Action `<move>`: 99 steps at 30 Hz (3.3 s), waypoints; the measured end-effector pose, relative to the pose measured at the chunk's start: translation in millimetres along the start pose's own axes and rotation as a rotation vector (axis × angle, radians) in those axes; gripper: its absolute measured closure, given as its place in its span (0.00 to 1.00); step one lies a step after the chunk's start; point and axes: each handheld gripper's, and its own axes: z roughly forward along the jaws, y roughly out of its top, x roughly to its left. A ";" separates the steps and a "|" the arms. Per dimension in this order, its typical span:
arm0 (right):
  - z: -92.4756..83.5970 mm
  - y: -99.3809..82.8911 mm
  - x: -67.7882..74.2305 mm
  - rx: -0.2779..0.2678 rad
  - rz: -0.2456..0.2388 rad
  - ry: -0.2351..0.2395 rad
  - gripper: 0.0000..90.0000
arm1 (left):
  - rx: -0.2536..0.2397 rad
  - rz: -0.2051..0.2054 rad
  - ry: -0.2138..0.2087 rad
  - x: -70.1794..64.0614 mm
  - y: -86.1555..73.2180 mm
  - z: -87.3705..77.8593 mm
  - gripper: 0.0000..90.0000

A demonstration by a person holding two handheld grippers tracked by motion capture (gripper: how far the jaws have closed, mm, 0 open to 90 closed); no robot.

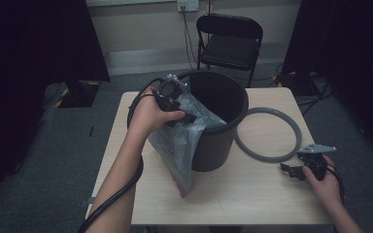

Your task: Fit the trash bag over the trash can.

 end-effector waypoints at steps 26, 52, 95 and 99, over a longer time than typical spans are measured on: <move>0.0 0.0 0.0 0.000 0.000 0.000 0.13 | -0.092 0.004 0.068 8.7 -5.6 -48.9 0.25; 0.0 0.0 0.0 0.000 0.000 0.000 0.13 | -0.130 -0.028 0.053 16.2 -29.9 -54.0 0.27; 0.0 0.0 0.0 0.000 0.000 0.000 0.13 | -0.033 0.077 0.129 -9.3 13.2 -59.0 1.00; 0.0 0.0 0.0 0.001 0.000 0.001 0.13 | -0.062 0.064 0.121 -7.7 23.2 -60.8 1.00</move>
